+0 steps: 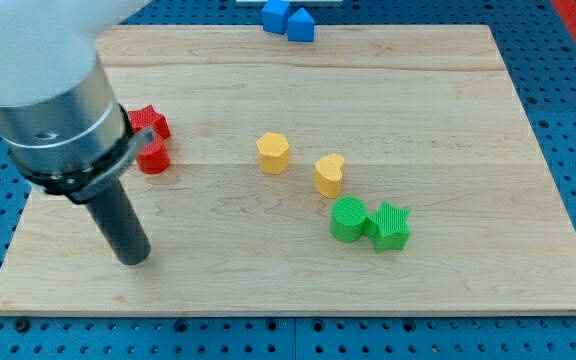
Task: Place the yellow hexagon at the center of the board
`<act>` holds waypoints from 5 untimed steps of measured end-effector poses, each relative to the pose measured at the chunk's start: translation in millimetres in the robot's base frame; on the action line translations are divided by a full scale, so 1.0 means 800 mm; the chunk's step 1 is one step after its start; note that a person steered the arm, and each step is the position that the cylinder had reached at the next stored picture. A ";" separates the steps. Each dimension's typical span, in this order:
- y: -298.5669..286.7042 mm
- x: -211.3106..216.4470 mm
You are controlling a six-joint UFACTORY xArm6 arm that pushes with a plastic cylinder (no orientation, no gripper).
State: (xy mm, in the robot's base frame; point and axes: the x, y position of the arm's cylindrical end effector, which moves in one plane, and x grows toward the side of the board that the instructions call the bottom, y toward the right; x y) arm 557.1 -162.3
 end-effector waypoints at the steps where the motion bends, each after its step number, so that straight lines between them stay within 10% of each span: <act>1: -0.002 -0.042; 5: 0.090 -0.081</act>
State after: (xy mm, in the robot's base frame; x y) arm 492.1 -90.0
